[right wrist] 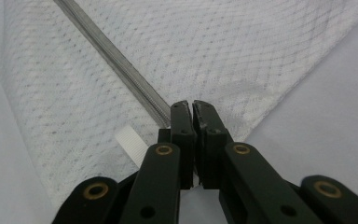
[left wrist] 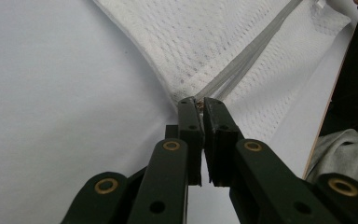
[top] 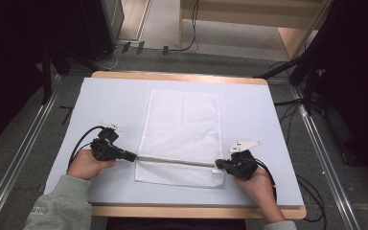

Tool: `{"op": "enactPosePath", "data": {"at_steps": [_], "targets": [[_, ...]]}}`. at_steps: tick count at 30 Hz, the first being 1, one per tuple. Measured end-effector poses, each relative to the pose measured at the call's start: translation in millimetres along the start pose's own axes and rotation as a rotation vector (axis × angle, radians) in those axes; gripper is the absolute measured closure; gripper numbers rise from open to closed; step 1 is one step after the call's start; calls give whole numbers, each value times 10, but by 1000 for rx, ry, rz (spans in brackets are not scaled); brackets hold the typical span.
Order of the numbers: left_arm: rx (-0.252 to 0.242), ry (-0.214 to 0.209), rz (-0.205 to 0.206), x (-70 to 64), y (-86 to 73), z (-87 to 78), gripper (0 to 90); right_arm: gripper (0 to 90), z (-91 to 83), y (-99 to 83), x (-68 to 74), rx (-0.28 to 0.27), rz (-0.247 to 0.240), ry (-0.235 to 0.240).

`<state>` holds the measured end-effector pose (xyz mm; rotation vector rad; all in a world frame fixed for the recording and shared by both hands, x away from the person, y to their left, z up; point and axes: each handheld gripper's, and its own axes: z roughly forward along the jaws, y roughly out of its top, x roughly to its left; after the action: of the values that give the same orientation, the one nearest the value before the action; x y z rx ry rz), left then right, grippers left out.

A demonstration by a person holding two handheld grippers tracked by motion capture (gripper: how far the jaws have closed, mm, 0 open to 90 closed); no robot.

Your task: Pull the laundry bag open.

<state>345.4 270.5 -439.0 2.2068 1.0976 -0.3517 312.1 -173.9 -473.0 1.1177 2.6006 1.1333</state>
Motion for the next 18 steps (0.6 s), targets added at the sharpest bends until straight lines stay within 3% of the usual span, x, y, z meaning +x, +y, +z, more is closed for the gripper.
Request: {"op": "enactPosePath", "data": {"at_steps": [6,13,18], "targets": [[-27,17,61,-51,-14,-2,808,836,-10,31,-23,-8,41,32],[-74,59,63,-30,-14,-36,652,705,-118,77,-52,-85,70,28],[-120,100,83,-20,-10,-91,554,629,-169,89,-90,-109,79,13]]}}
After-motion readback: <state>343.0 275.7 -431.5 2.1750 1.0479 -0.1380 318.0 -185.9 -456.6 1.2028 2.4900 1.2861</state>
